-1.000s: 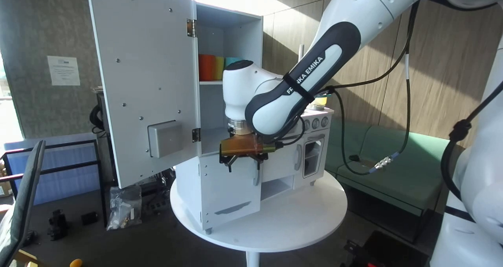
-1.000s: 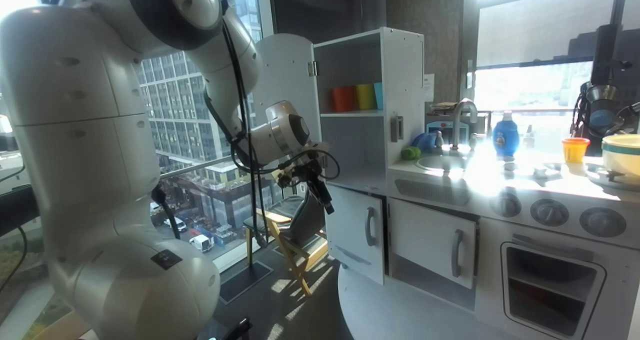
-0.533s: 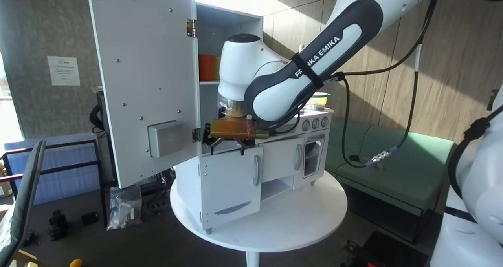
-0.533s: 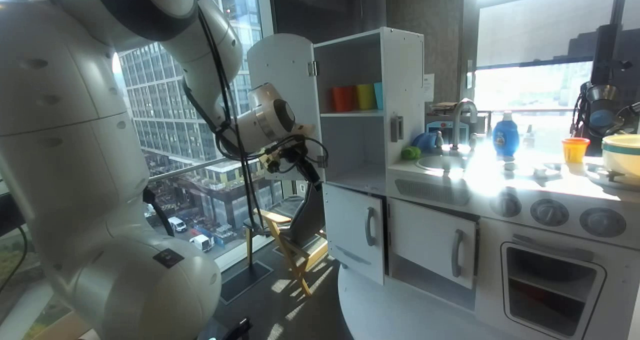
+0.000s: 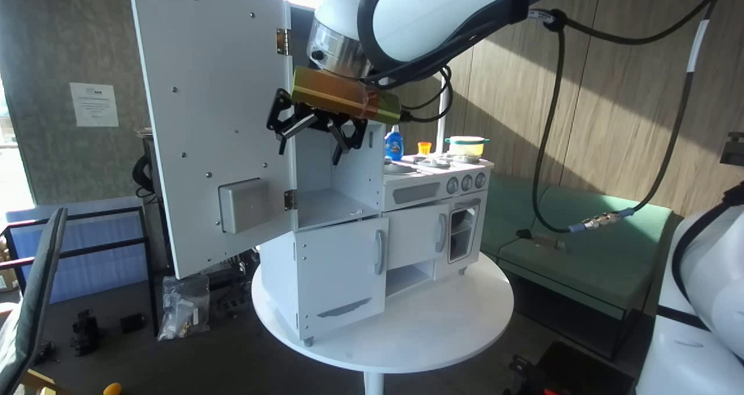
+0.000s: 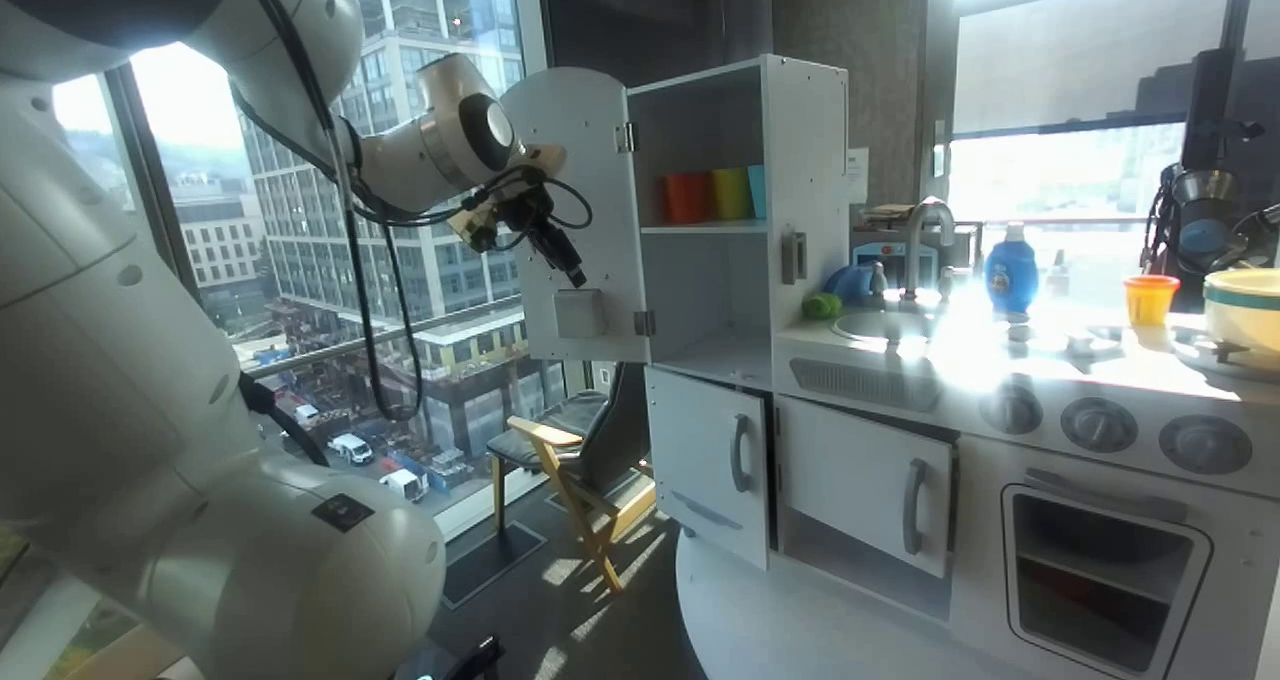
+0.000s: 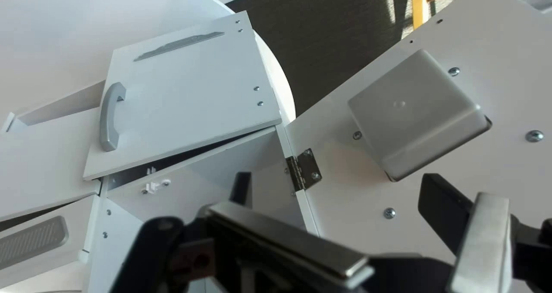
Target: Push closed the bottom refrigerator door, push closed the top refrigerator door
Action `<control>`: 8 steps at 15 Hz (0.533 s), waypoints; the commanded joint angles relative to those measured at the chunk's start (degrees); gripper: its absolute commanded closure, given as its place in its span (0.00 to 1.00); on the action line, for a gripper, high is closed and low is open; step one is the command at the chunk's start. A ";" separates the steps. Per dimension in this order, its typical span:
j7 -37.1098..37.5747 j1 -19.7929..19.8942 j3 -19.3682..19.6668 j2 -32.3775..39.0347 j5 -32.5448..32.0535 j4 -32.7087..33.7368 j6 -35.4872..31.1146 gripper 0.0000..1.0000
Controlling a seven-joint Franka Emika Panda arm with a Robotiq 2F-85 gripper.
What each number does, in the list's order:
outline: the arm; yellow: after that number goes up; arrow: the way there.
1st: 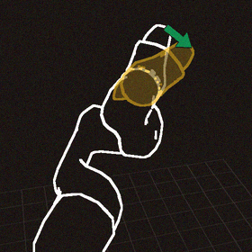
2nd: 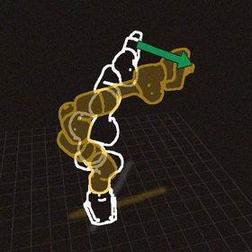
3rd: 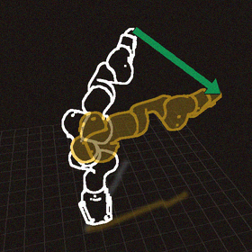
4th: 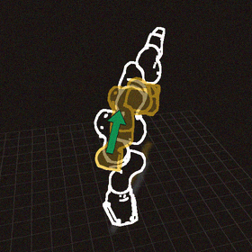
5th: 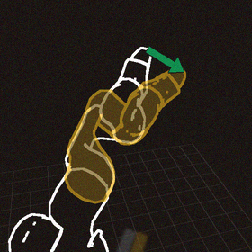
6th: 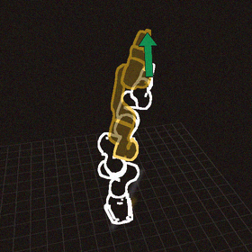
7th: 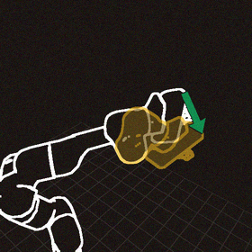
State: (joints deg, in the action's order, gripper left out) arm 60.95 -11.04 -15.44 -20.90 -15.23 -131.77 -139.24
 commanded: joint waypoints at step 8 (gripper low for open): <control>7.72 3.42 -17.69 -1.64 -6.46 4.40 1.68 0.00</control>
State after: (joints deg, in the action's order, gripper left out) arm 63.51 -11.32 -28.15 -24.84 -16.62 -131.36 -138.51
